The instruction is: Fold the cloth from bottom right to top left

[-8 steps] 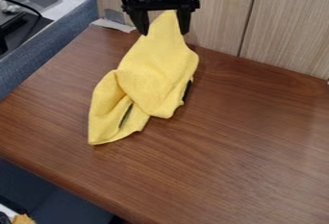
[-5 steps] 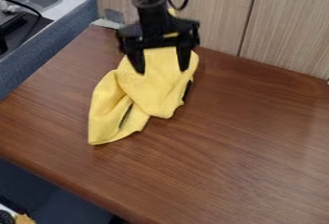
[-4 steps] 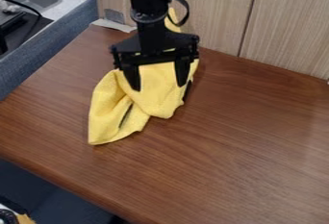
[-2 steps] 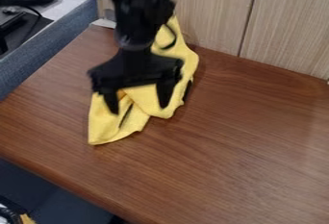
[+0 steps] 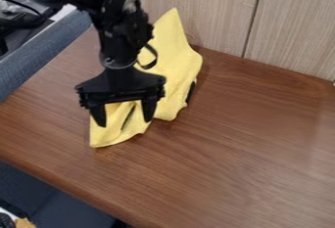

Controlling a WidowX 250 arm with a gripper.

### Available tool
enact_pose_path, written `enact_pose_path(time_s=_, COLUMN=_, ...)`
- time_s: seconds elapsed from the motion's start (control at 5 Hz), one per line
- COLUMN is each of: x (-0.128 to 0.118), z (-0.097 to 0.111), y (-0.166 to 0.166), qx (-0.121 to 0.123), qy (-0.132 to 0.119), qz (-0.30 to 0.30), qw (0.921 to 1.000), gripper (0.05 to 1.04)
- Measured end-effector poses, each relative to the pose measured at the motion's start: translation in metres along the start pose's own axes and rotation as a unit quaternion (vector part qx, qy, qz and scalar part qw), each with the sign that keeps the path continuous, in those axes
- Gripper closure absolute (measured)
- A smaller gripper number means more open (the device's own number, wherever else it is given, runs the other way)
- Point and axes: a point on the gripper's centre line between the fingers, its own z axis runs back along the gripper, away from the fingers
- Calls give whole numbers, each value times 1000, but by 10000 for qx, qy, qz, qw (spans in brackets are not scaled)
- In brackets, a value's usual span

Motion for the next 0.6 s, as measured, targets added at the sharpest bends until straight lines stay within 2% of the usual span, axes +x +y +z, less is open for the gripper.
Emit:
enact_pose_path(time_s=0.2, x=6, z=-17, y=7, qx=-128, qy=120, qz=-73, qw=9998, gripper=82)
enact_pose_path(time_s=0.4, x=6, z=-33, y=19, qx=-134, qy=266, qz=-8, qw=9996, gripper=82)
enact_pose_path(time_s=0.6, x=4, z=-39, y=31, qx=-1, qy=306, qz=-170, qw=9994, gripper=82)
